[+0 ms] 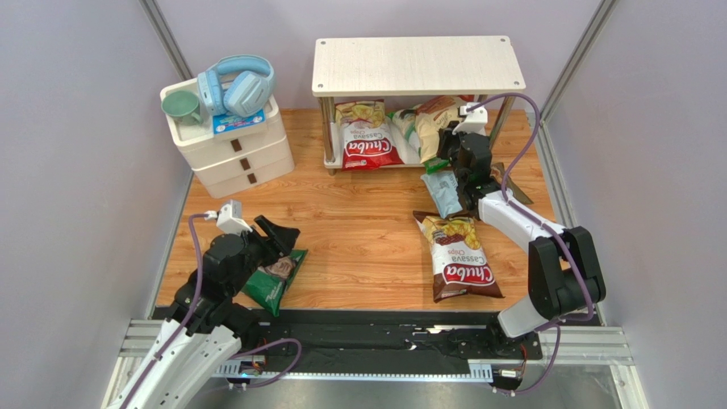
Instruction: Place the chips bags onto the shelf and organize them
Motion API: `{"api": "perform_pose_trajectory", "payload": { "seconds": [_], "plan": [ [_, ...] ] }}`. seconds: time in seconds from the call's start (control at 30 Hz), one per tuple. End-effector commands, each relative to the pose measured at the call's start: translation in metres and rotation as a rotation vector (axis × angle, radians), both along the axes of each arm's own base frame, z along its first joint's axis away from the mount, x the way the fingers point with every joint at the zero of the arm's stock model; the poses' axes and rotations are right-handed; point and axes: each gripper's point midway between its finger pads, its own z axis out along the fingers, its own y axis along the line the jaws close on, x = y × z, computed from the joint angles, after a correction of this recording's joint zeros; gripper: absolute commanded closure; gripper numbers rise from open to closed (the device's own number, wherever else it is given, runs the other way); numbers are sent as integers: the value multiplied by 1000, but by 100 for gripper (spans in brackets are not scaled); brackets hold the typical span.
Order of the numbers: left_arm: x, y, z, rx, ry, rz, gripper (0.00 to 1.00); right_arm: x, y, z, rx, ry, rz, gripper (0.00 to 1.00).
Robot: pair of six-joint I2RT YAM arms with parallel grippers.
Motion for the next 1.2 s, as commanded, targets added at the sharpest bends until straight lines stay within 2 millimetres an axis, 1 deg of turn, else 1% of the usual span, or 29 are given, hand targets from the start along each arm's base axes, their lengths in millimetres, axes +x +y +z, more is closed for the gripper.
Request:
{"api": "perform_pose_trajectory", "payload": {
  "seconds": [0.0, 0.1, 0.13, 0.2, 0.23, 0.37, 0.43, 0.57, 0.6, 0.67, 0.73, 0.8, 0.9, 0.93, 1.0, 1.03, 1.07, 1.1, 1.13, 1.17],
  "plan": [
    [1, -1, -2, 9, -8, -10, 30, 7, -9, 18, 28, -50, -44, 100],
    [1, -3, -3, 11, -4, -16, 30, 5, -16, 8, 42, -29, -63, 100],
    [1, -3, -3, 12, -4, -18, 30, 5, -23, 5, 32, -36, -94, 100],
    [1, -3, -4, 18, -1, -19, 30, 6, -30, 6, 22, -59, -129, 100],
    [1, -2, -4, 18, -3, -18, 30, 7, -37, 13, 13, -89, -167, 100],
    [0, -3, -5, 14, 2, -21, 30, 17, -46, 18, -25, -119, -222, 100],
    [0, -3, -6, 13, 4, -22, 30, 19, -49, 23, -23, -148, -239, 100],
    [-1, -3, -7, 12, 8, -24, 30, 29, -58, 12, -7, -106, -268, 100],
    [-1, -3, -7, 12, 7, -23, 30, 33, -59, 4, -10, -78, -271, 100],
    [-2, -2, -7, 15, 8, -22, 30, 36, -65, -3, -1, -47, -280, 100],
    [-2, -1, -8, 14, 10, -18, 30, 37, -61, -14, 29, -7, -237, 100],
    [-3, -1, -9, 12, 9, -16, 30, 37, -61, -19, 39, 14, -217, 100],
    [-2, -2, -9, 7, 7, -17, 30, 33, -49, -24, 49, 47, -148, 100],
    [-2, -2, -10, 5, 10, -16, 30, 31, -40, -20, 61, 49, -102, 100],
    [-2, -3, -11, 0, 13, -17, 30, 25, -31, -19, 96, 54, -49, 100],
    [-2, -3, -11, -3, 13, -18, 30, 20, -22, -21, 113, 63, -4, 100],
    [-2, -4, -13, -3, 16, -22, 30, 17, -18, -14, 132, 55, 19, 100],
    [-1, -5, -11, -8, 10, -23, 30, 13, -10, -15, 144, 68, 63, 100],
    [-1, -5, -13, -8, 15, -24, 30, 11, -7, -14, 175, 75, 68, 100],
    [-2, -5, -13, -9, 15, -25, 30, 6, 0, -9, 192, 78, 113, 100]
  ]
}}
